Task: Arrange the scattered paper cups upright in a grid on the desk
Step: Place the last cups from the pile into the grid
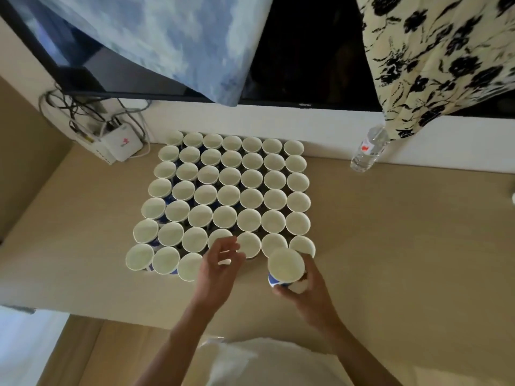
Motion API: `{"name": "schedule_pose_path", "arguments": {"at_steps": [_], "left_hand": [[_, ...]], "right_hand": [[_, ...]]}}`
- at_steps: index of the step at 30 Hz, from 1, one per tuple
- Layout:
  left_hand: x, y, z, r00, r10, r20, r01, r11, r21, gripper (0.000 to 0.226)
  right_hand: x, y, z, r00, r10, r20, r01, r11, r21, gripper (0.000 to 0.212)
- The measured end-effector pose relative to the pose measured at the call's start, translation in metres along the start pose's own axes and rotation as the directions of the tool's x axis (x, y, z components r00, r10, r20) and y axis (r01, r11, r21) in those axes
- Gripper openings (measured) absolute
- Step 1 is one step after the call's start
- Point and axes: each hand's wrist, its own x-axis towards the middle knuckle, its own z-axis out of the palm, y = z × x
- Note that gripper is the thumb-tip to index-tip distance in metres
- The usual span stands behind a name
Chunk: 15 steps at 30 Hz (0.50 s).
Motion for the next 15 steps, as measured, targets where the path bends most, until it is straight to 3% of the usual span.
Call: {"name": "schedule_pose_path", "arguments": {"at_steps": [4, 11, 15], "left_hand": [[-0.006, -0.010, -0.023, 0.999, -0.006, 0.033, 0.006, 1.000, 0.002, 0.026], [-0.015, -0.026, -0.048, 0.998, -0.028, 0.056, 0.028, 1.000, 0.003, 0.036], [-0.020, -0.030, -0.065, 0.999, -0.026, 0.037, 0.025, 0.999, 0.029, 0.030]], "right_hand": [[-0.007, 0.023, 0.046, 0.995, 0.100, 0.022, -0.099, 0.994, -0.050, 0.062], [0.003, 0.062, 0.098, 0.971, 0.215, -0.103, -0.229, 0.962, -0.148, 0.074], [0.011, 0.083, 0.114, 0.957, 0.235, -0.168, -0.258, 0.957, -0.133, 0.075]]}}
